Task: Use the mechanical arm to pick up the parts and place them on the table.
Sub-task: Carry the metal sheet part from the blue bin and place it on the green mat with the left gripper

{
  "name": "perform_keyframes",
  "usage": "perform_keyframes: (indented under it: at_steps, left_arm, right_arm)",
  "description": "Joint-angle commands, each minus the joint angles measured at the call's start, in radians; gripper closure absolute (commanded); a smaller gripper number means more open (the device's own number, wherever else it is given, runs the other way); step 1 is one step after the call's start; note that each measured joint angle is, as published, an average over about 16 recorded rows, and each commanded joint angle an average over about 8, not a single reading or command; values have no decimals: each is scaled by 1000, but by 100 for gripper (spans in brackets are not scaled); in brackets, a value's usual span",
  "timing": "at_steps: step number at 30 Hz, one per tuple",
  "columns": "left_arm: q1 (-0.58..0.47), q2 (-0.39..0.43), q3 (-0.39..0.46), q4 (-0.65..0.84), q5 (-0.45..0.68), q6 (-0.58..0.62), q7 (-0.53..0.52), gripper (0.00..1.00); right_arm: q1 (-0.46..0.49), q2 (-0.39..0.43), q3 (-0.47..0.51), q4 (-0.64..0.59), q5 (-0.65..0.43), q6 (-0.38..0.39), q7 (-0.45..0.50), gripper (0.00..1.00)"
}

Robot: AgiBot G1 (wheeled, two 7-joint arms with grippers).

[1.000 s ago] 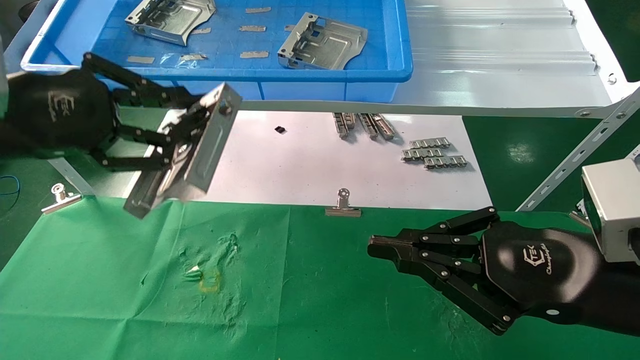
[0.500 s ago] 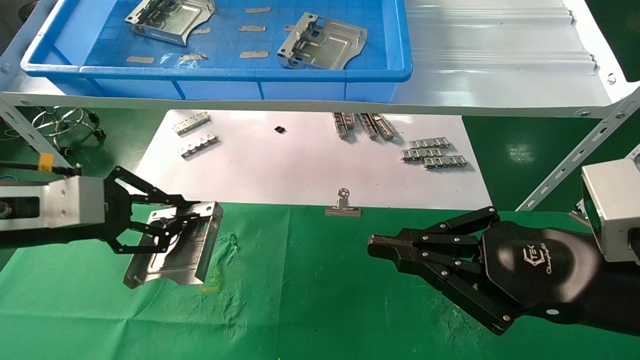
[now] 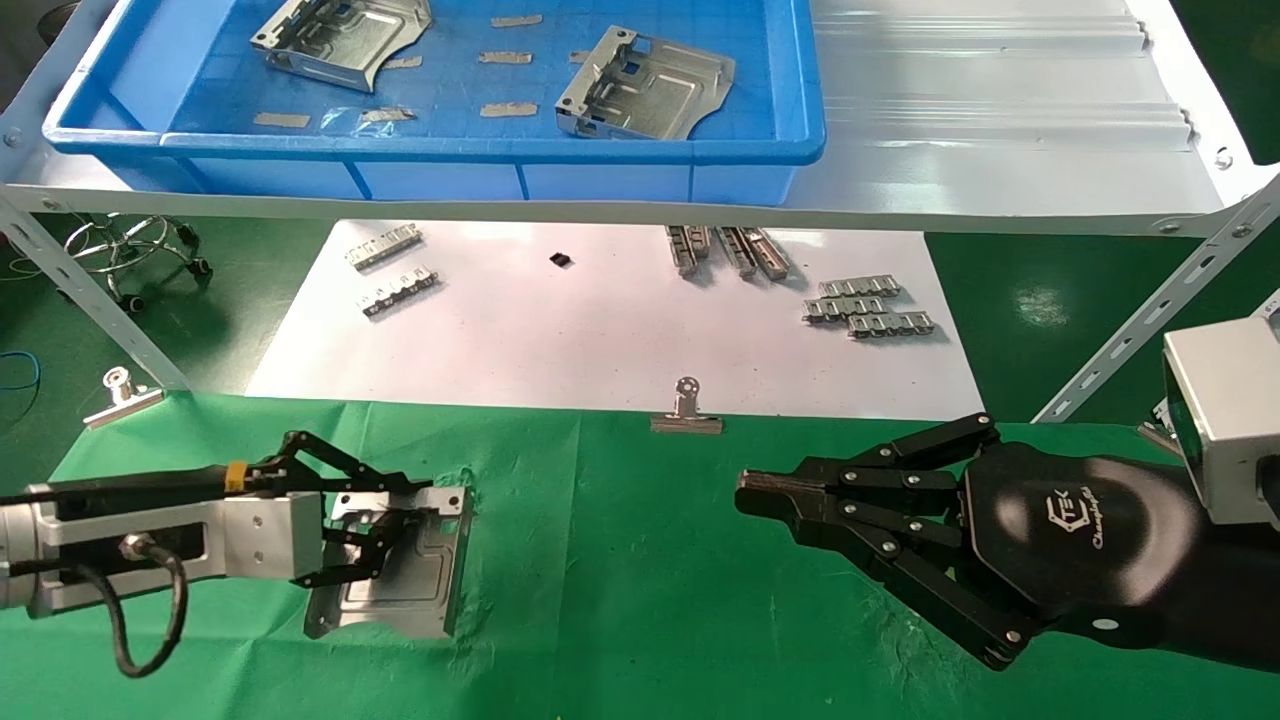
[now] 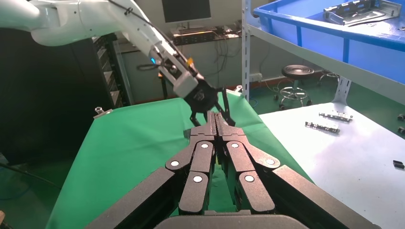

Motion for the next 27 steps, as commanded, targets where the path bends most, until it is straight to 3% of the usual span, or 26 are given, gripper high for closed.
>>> perform_keyframes:
  at_steps: [1, 9, 12, 16, 20, 27]
  left_arm:
    - [28, -3, 5, -24, 20, -36, 3, 100]
    - [88, 29, 24, -37, 78, -138, 5, 97]
    - [102, 41, 28, -35, 93, -165, 12, 82]
    - [114, 53, 31, -33, 105, -188, 24, 33]
    - [117, 58, 32, -30, 112, -198, 34, 1]
    - [111, 62, 31, -27, 112, -197, 38, 0]
  right_arm:
    - [0, 0, 0, 0, 0, 0, 0, 100]
    - [0, 0, 0, 0, 0, 0, 0, 100]
    - [0, 0, 0, 0, 0, 0, 0, 100]
    - [0, 0, 0, 0, 0, 0, 0, 100]
    - [0, 0, 0, 0, 0, 0, 0, 100]
    - [0, 0, 0, 0, 0, 0, 0, 100]
